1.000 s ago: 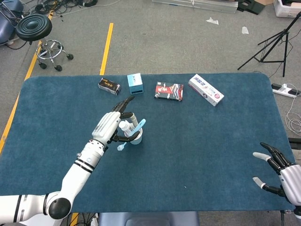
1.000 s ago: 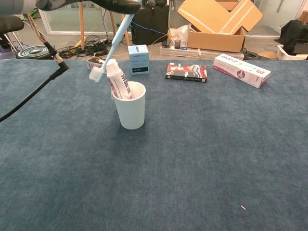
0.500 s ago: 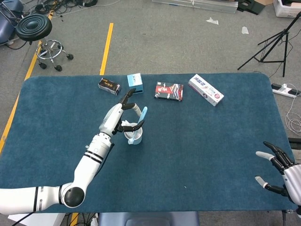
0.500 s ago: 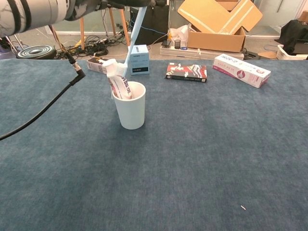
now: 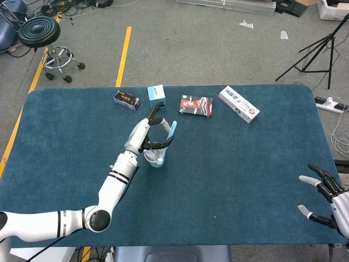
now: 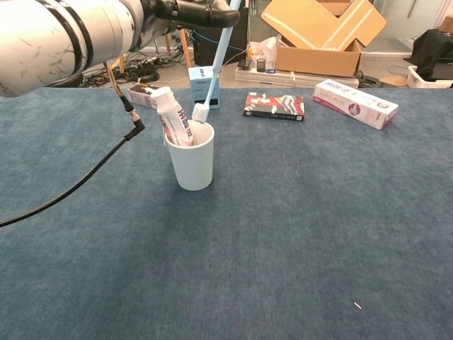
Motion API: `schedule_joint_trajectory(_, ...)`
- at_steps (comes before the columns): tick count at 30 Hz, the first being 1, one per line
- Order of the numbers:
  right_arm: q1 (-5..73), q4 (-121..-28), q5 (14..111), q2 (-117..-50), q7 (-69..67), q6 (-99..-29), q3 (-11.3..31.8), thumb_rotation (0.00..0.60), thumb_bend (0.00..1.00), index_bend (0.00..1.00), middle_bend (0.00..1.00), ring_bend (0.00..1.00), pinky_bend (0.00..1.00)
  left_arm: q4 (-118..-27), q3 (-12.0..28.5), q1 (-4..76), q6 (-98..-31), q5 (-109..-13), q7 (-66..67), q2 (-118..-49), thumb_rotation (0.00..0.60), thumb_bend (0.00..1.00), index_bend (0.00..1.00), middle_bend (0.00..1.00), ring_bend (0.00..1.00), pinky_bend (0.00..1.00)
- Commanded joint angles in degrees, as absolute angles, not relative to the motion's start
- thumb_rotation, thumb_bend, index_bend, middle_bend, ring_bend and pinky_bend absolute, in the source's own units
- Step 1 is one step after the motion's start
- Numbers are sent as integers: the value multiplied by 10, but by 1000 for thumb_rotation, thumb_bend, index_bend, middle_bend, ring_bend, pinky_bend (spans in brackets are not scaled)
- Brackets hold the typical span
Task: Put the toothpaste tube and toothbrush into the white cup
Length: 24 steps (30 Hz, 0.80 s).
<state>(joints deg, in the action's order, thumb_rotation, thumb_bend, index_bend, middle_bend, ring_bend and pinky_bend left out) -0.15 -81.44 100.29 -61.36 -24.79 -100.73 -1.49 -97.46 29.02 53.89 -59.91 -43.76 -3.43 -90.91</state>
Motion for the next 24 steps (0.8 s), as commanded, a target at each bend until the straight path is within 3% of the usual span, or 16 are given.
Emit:
schedule_joint_trajectory(1, -2, -813, 1003, -613, -251, -1008, -15, 600, 125, 298, 145, 156, 501, -955, 289, 545, -591, -444, -44, -923, 600, 303, 652, 0, 0, 0)
schedule_joint_trajectory(24, -6, -812, 997, -618, -244, -1003, -17, 600, 125, 298, 145, 156, 501, -815, 292, 560, -517, -487, -127, -967, 600, 303, 652, 0, 0, 0)
